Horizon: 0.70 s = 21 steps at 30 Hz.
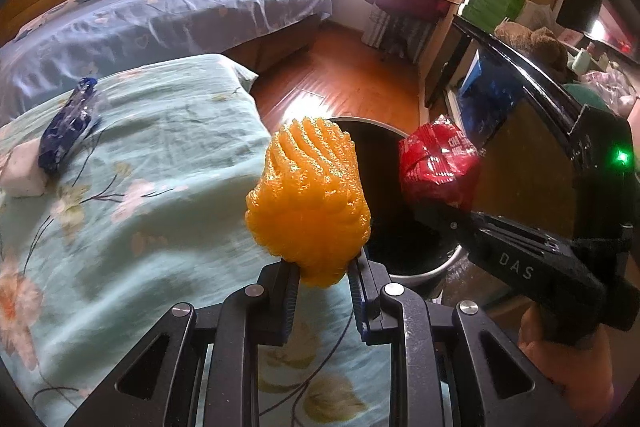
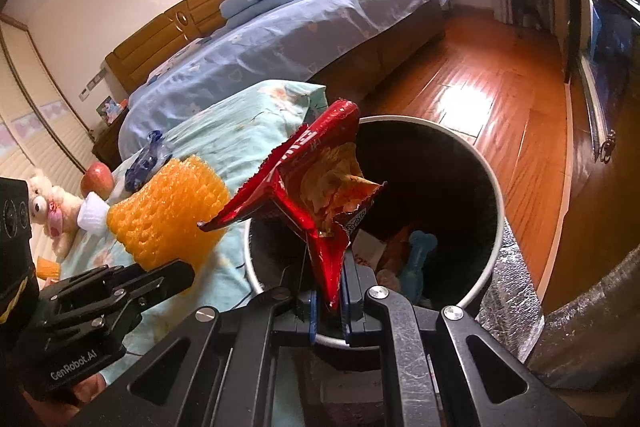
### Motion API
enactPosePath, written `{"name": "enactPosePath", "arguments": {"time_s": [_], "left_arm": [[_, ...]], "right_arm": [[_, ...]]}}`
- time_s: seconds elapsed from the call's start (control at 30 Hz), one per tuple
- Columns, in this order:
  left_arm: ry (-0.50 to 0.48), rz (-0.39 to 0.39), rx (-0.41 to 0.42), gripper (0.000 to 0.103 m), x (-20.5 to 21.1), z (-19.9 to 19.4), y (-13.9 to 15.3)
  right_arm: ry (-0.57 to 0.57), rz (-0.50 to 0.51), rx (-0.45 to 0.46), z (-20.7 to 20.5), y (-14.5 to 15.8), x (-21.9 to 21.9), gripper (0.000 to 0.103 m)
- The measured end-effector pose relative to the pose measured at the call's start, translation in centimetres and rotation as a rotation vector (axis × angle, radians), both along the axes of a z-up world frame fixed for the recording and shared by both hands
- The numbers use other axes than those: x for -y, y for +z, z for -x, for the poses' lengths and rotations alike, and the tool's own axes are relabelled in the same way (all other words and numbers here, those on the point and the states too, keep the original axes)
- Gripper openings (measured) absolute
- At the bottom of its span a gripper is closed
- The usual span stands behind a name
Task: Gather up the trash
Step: 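Carry the red chip bag and orange foam net over the bin, then open both tools to drop the chip bag and foam net into the bin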
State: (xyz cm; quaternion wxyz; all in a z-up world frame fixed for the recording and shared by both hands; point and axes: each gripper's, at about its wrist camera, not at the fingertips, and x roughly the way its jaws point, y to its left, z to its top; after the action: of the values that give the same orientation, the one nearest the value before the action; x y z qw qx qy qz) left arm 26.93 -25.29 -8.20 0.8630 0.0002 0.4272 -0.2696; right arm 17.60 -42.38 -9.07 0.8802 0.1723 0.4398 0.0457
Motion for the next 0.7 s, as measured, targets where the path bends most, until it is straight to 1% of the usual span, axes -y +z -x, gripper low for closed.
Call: {"name": "enactPosePath", "arguments": {"time_s": [0.5,0.7], "left_arm": [[-0.034,-0.028,-0.013,0.022,3.1,-1.9,-0.7],[-0.034,-0.026,-0.023,0.023,3.5,-2.6,-0.9]], "right_arm": [[-0.025,-0.008,-0.021,-1.4,-0.6,2.1,0.008],[-0.035,-0.015,-0.035,-2.1,-1.0,2.7,0.008]]}}
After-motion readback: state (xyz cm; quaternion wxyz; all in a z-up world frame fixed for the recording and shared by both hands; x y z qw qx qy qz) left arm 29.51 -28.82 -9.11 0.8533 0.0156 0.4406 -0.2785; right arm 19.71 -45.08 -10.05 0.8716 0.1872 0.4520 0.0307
